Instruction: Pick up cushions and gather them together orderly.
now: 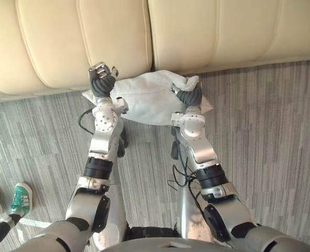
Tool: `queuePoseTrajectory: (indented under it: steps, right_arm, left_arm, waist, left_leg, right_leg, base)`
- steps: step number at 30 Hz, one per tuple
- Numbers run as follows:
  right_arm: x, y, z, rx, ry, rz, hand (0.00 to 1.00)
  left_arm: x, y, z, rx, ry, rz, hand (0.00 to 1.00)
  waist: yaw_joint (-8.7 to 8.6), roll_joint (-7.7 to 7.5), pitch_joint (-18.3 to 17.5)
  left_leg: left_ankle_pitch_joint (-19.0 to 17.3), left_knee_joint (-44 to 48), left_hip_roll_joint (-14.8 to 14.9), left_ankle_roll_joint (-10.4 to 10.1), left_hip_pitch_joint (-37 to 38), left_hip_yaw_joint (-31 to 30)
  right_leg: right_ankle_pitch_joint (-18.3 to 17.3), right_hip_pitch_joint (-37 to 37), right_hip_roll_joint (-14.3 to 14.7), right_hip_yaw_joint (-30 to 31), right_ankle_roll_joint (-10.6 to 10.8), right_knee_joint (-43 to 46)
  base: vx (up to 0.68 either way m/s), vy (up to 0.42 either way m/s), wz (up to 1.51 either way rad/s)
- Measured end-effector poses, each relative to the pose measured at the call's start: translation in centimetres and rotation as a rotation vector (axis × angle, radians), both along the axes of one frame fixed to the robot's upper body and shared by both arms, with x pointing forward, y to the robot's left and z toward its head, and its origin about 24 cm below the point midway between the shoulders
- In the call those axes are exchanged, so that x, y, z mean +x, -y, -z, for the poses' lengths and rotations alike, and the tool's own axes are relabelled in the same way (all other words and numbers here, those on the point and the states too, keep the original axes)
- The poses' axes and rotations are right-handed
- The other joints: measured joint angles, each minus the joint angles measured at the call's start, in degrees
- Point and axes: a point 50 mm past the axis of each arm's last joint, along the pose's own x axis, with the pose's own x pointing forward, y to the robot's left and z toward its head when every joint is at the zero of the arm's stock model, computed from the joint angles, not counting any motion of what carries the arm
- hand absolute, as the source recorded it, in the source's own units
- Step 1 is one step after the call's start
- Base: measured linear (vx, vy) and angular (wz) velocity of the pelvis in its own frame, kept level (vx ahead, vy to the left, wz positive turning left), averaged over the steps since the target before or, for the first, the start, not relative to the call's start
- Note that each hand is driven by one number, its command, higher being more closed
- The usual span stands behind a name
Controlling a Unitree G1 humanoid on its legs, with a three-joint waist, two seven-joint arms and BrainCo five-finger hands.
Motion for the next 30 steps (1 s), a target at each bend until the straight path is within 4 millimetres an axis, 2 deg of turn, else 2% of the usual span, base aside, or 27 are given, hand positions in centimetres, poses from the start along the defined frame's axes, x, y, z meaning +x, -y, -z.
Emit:
queuePoseTrajectory:
  steps: [4,8,9,11,14,17,23,25,30]
  right_arm:
    - [0.0,1.0,0.3,-0.013,-0.01,0.023,1.0]
    - [-0.2,2.7,0.5,-0.008,-0.019,0.069,1.0]
    - [-0.3,2.8,0.4,-0.012,-0.017,0.07,1.0]
    - [-0.7,3.1,-0.1,-0.019,0.011,0.071,1.0]
    - [-1.1,3.7,-1.5,-0.044,0.073,0.076,1.0]
    - [-1.1,4.2,-1.9,-0.063,0.088,0.087,1.0]
    - [-1.1,4.6,-2.2,-0.064,0.099,0.098,1.0]
    - [-1.3,4.4,-2.7,-0.062,0.12,0.089,1.0]
    - [-2.3,2.9,-4.3,-0.055,0.206,0.029,1.0]
  left_arm:
    - [-0.3,-1.0,1.3,0.013,-0.043,-0.026,0.0]
    - [-0.9,-3.3,4.1,0.053,-0.151,-0.1,0.0]
    - [-0.9,-3.4,4.3,0.055,-0.156,-0.105,0.0]
    - [-1.4,-4.8,5.6,0.08,-0.207,-0.139,0.0]
    - [-1.6,-5.5,6.9,0.106,-0.257,-0.136,0.0]
    - [-2.0,-6.0,8.8,0.123,-0.331,-0.127,0.0]
    - [-2.4,-5.5,11.9,0.182,-0.46,-0.081,0.0]
    - [-2.2,-4.7,12.8,0.191,-0.506,-0.061,0.0]
    - [-1.5,-3.1,13.2,0.186,-0.539,-0.021,0.0]
  waist:
    - [0.1,0.16,-0.09]
    - [0.38,0.16,-0.09]
    - [0.4,0.16,-0.09]
    - [0.57,0.24,-0.13]
    - [1.11,0.81,-0.46]
    - [1.3,1.02,-0.65]
    - [1.35,1.02,-0.65]
    - [1.34,1.02,-0.65]
    - [1.23,0.96,-0.69]
  left_leg:
    - [0.02,0.03,-0.05,-0.06,0.96,0.05]
    - [-0.24,0.09,-0.06,-0.06,1.77,-0.09]
    - [-0.26,0.08,-0.06,-0.09,1.83,-0.08]
    - [-0.86,-0.16,-0.06,-0.26,2.41,-0.07]
    - [-0.4,-1.7,-0.36,-0.44,2.36,0.1]
    - [-0.19,-1.93,-0.43,-0.39,2.35,-0.02]
    - [0.3,-1.95,-0.05,-0.41,2.27,-0.12]
    - [0.29,-1.94,0.02,-0.4,2.2,-0.1]
    - [0.22,-1.89,0.07,-0.35,2.5,-0.02]
  right_leg:
    - [0.01,0.75,-0.01,0.04,-0.06,0.18]
    - [-0.37,1.7,-0.01,-0.16,-0.11,0.38]
    - [-0.38,1.76,-0.02,-0.16,-0.09,0.37]
    - [-0.57,2.65,-0.04,-0.19,0.16,-0.6]
    - [-0.55,3.25,-0.27,-0.23,0.13,-2.98]
    - [-0.19,3.41,-0.42,-0.63,-0.04,-3.21]
    - [0.51,3.25,-0.25,-1.5,-0.53,-2.79]
    - [0.43,3.2,-0.21,-1.55,-0.5,-2.79]
    - [0.36,3.47,-0.18,-1.58,-0.31,-2.78]
  base:
    - [0.02,0.013,-0.03]
    - [-0.02,0.013,0.03]
    - [-0.06,0.018,0.03]
    - [-0.06,0.021,0.01]
    - [-0.04,0.019,0.02]
    - [-0.01,0.008,0.05]
    - [0.03,-0.004,0.01]
    - [0.04,0.011,-0.02]
    - [0.0,0.0,0.0]
